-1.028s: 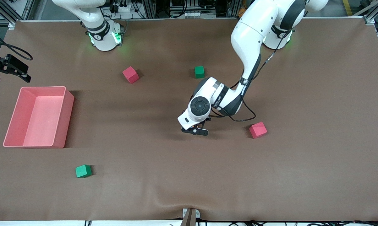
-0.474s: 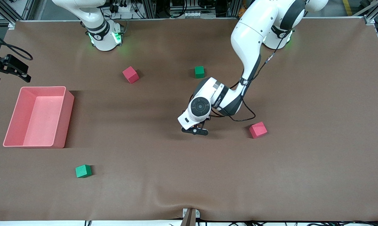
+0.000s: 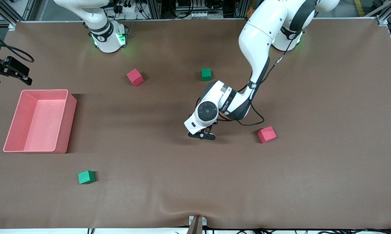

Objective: Place and upright button with both arms
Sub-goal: 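Grasp the lying button with the left gripper while the right arm retracts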

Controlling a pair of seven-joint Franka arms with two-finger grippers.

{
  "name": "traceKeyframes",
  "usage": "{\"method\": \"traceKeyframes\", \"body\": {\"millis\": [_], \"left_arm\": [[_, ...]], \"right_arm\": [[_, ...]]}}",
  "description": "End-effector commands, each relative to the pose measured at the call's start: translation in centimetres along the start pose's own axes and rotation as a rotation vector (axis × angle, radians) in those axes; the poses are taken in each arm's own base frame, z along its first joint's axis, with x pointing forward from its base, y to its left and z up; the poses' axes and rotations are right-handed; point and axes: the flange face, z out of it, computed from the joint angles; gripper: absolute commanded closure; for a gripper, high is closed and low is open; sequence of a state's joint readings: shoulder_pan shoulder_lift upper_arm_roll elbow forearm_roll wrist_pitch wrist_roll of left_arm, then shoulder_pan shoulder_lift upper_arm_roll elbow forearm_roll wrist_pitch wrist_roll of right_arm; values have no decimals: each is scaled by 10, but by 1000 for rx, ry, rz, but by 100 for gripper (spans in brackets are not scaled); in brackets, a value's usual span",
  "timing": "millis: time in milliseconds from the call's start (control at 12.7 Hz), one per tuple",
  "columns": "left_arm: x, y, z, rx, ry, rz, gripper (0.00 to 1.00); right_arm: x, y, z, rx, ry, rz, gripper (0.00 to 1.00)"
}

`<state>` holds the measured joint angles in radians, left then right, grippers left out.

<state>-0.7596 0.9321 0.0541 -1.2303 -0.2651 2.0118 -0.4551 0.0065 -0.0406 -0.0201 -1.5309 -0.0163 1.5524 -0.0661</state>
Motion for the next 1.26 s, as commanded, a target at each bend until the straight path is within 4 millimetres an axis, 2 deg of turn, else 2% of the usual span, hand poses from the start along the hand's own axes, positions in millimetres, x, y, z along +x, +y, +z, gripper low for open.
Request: {"method": "traceKeyframes", "body": {"millis": [0, 158, 316, 553, 711, 870, 949, 1107, 1186], "left_arm": [[3, 1, 0, -13, -13, -17, 89], [2, 0, -3, -10, -20, -20, 99], [4, -2, -20, -19, 1, -37, 100], [2, 4, -58, -48, 57, -161, 100], [2, 8, -98, -89, 134, -205, 100], [-5, 20, -121, -57, 246, -284, 100], [-8, 24, -121, -24, 285, -330, 100], [-20, 52, -120, -26, 400, -409, 100], [-27, 66, -113, -22, 457, -452, 100]], "right_arm": [[2, 3, -2, -7, -7, -6, 0], [2, 3, -2, -9, -8, -5, 0], [2, 3, -2, -9, -8, -7, 0], [2, 3, -2, -9, -8, -5, 0], [2, 3, 0, -2, -13, 2, 0], [2, 2, 1, 1, -16, 60, 0], [2, 1, 1, 2, -15, 60, 0], [2, 1, 1, 2, -14, 59, 0], [2, 1, 0, 2, -13, 59, 0]]}}
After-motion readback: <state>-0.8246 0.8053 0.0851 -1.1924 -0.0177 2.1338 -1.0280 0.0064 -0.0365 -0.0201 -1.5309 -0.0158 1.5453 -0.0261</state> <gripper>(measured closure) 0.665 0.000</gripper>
